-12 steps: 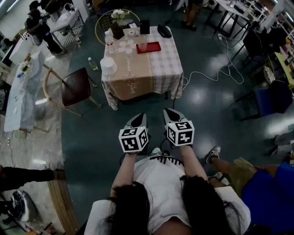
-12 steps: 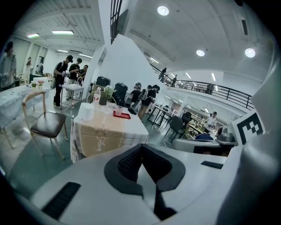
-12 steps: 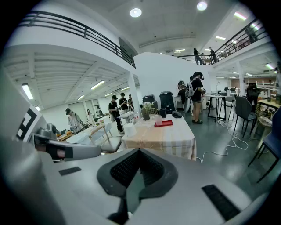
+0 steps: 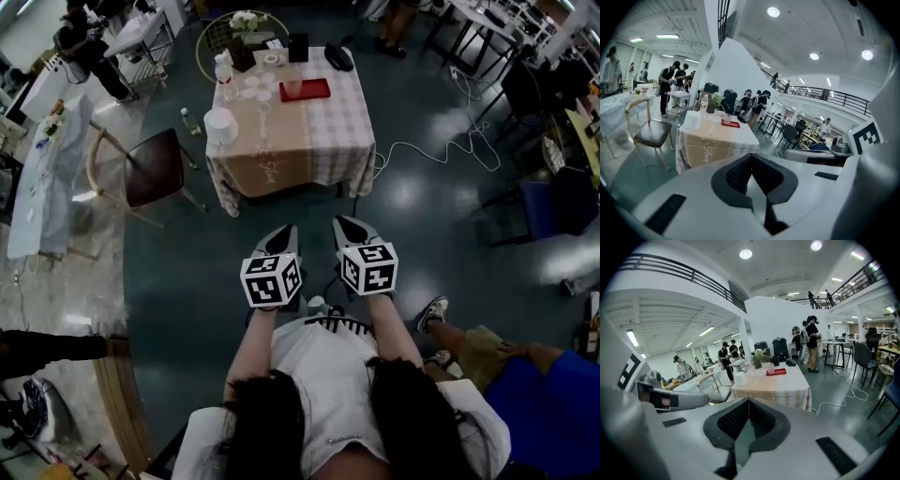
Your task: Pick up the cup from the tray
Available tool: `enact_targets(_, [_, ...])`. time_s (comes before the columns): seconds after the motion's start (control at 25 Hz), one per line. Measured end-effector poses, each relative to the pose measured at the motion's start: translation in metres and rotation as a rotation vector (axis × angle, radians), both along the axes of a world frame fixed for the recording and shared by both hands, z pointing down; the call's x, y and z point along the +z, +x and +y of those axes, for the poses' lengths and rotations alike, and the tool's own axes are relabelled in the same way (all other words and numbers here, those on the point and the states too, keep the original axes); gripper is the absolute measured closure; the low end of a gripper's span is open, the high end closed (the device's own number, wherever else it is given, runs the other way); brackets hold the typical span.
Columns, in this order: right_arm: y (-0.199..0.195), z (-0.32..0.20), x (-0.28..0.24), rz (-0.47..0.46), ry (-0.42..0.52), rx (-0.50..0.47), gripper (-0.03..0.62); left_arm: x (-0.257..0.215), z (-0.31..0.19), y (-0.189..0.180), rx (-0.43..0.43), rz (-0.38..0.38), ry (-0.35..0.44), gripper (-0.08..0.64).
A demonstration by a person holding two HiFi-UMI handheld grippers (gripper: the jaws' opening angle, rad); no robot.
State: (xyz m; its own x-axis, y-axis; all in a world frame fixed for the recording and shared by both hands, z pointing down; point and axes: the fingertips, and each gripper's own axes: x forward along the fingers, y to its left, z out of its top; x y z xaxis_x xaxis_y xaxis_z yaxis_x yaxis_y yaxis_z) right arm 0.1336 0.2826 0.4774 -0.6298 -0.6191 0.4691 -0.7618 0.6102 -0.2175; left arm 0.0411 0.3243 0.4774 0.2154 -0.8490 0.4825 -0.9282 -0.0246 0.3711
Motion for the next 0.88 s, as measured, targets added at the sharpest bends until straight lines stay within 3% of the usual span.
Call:
enact_targets(0.16, [-0.004,-0.001,0.0,-0.036,-0.011,-0.032,0.578,0.001,-0.002,-0.002,-0.017,0.01,-0.001,0.552])
enact_targets(0.36, [-0.009,-0.013,-0.005,-0.062,0.005,-0.062,0.404,0.004,-0.013,-0.001,-0.014,0.011,-0.007,0.552])
enact_targets(0.6, [-0.021,-0.05,-0.011,-0.092,0.041,-0.048,0.328,0.011,-0.047,-0.018,-0.01,0.005,-0.021,0.552])
enact_targets(0.88, [-0.05,-0.118,-0.014,-0.082,0.081,-0.072,0.245,0.008,-0.124,-0.049,-0.027,0.01,-0.008,0.553])
